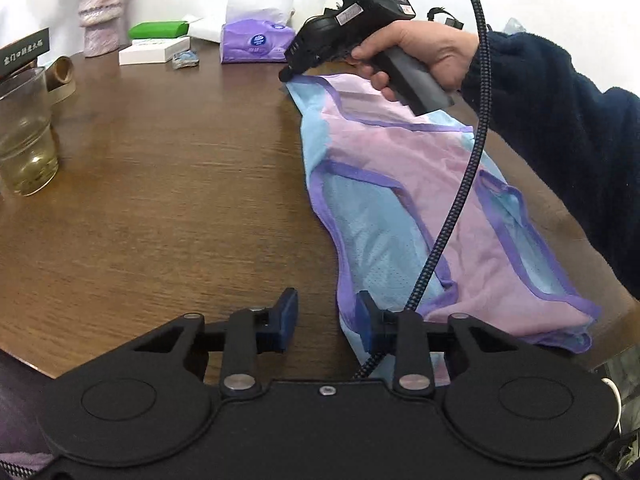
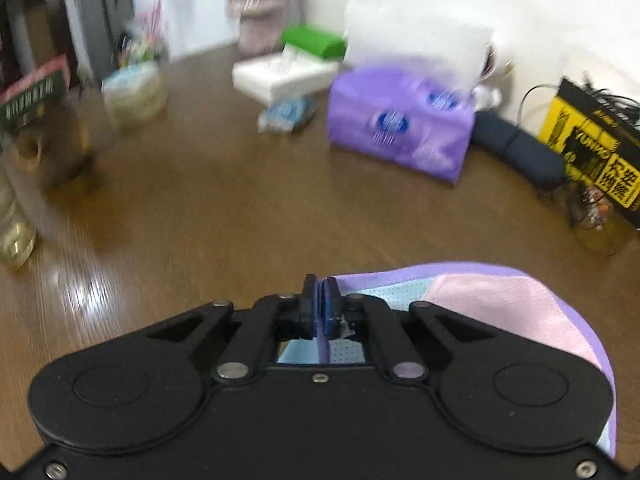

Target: Fold clothes

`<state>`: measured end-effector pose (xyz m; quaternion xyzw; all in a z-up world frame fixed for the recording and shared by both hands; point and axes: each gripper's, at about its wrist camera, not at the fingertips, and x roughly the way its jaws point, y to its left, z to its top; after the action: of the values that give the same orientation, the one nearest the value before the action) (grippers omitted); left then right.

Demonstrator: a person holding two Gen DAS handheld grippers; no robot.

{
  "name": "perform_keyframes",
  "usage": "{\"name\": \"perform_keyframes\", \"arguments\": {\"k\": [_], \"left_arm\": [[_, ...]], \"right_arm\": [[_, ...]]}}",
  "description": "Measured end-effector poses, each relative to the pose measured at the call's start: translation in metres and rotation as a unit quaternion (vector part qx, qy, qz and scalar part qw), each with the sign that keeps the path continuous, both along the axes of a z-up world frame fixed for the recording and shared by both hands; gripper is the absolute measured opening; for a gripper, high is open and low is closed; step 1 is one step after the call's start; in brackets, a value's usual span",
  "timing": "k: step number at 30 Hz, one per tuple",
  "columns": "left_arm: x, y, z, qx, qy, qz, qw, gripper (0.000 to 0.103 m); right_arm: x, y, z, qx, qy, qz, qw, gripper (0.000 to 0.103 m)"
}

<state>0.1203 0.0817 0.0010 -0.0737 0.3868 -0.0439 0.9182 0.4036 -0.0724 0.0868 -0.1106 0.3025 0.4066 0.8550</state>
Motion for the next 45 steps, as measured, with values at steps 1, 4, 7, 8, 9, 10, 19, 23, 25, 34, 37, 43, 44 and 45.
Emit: {"name": "perform_keyframes", "arguments": {"k": [1, 4, 7, 8, 9, 10, 19, 23, 25, 34, 37, 43, 44, 45], "left_arm": [[0.000, -0.001, -0.001, 0.000, -0.002, 0.001, 1.0000, 0.032], [-0.004, 0.003, 0.001, -0.025, -0.010, 0.008, 0.9996, 0.043], [-0.014, 0.011, 0.011, -0.049, -0.046, 0.017, 0.9976, 0.067], [-0.018, 0.013, 0.015, -0.053, -0.061, 0.025, 0.9964, 0.067], [-0.018, 0.013, 0.016, -0.052, -0.061, 0.031, 0.9963, 0.067], [-0.016, 0.011, 0.016, -0.050, -0.059, 0.037, 0.9963, 0.067], [-0.013, -0.016, 0.007, -0.042, -0.033, 0.024, 0.9983, 0.067], [-0.021, 0.000, 0.015, -0.133, -0.051, 0.050, 0.9885, 0.067], [-0.021, 0.001, 0.017, -0.132, -0.047, 0.049, 0.9889, 0.067], [-0.021, -0.027, -0.006, -0.026, -0.009, 0.043, 0.9987, 0.067], [-0.022, -0.030, -0.006, -0.016, -0.012, 0.041, 0.9990, 0.067], [-0.027, -0.050, -0.011, 0.044, -0.037, 0.002, 0.9983, 0.028], [-0.028, -0.053, -0.011, 0.056, -0.041, -0.004, 0.9976, 0.023], [-0.028, -0.053, -0.012, 0.053, -0.042, -0.006, 0.9977, 0.020]], "right_arm": [[0.002, 0.003, 0.000, 0.000, 0.000, 0.000, 1.000, 0.025], [0.006, 0.011, 0.002, -0.002, -0.001, -0.001, 1.000, 0.045], [0.011, 0.019, 0.003, -0.003, -0.001, -0.001, 1.000, 0.065], [0.013, 0.021, 0.004, -0.003, -0.001, -0.002, 1.000, 0.065], [0.015, 0.024, 0.004, -0.003, -0.001, -0.002, 1.000, 0.065], [0.015, 0.026, 0.006, -0.003, -0.002, -0.002, 1.000, 0.066], [-0.072, -0.053, 0.067, -0.006, -0.057, 0.031, 0.998, 0.071], [-0.101, -0.073, 0.066, -0.020, -0.069, 0.062, 0.996, 0.077], [-0.118, -0.092, 0.061, -0.025, -0.073, 0.060, 0.995, 0.077], [-0.138, -0.124, 0.015, -0.027, -0.049, -0.001, 0.998, 0.077], [-0.137, -0.120, 0.005, -0.020, -0.048, -0.004, 0.999, 0.077], [-0.092, -0.061, -0.011, -0.023, -0.066, 0.016, 0.997, 0.077], [-0.082, -0.046, -0.016, -0.034, -0.072, 0.021, 0.997, 0.077], [-0.073, -0.032, -0.021, -0.045, -0.078, 0.024, 0.996, 0.077]]}}
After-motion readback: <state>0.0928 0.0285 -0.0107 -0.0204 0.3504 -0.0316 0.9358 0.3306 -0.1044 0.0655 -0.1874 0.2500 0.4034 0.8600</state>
